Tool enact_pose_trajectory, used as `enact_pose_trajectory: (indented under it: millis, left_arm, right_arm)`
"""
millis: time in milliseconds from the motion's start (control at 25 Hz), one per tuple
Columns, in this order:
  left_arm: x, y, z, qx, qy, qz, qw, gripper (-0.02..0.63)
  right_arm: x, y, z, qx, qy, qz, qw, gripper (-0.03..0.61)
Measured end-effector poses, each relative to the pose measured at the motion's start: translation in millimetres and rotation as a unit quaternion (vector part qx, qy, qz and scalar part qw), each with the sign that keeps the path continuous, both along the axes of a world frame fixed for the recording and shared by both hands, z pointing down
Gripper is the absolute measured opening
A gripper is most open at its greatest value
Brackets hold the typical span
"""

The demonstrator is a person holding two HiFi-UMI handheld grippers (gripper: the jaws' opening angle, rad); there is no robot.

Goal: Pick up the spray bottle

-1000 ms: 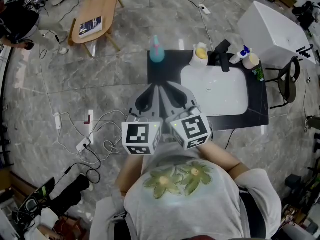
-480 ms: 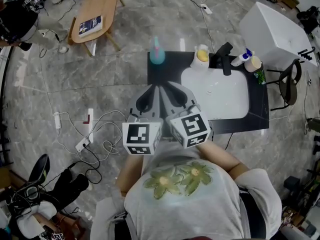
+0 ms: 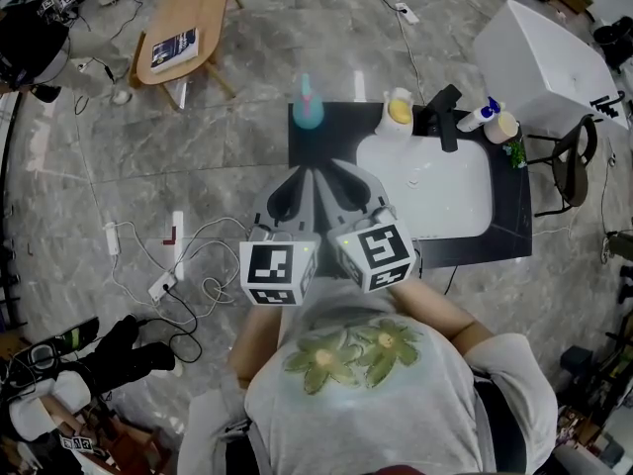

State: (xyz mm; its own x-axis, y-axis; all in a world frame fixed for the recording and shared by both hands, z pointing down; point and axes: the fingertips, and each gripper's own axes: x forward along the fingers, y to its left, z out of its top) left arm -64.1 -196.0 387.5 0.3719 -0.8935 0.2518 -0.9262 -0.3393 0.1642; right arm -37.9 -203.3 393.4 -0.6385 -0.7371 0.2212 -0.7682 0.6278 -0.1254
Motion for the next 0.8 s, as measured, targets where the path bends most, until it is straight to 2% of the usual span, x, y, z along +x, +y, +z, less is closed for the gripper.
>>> enact_pose_trajectory:
  millis: [240,800]
  left_arm:
    - [-4,-11,3,-0.005,-0.001,0.000,1.0000,0.008]
    - [-6,-28,14,-0.017,-0.003,0.003,0.9998,0.008]
  right_arm:
    - [-2,-13,5,-0.007,0.001,-0.001,1.000,0.069]
    - [-6,-36,25,-0.023,0.013,0.001,1.000,0.078]
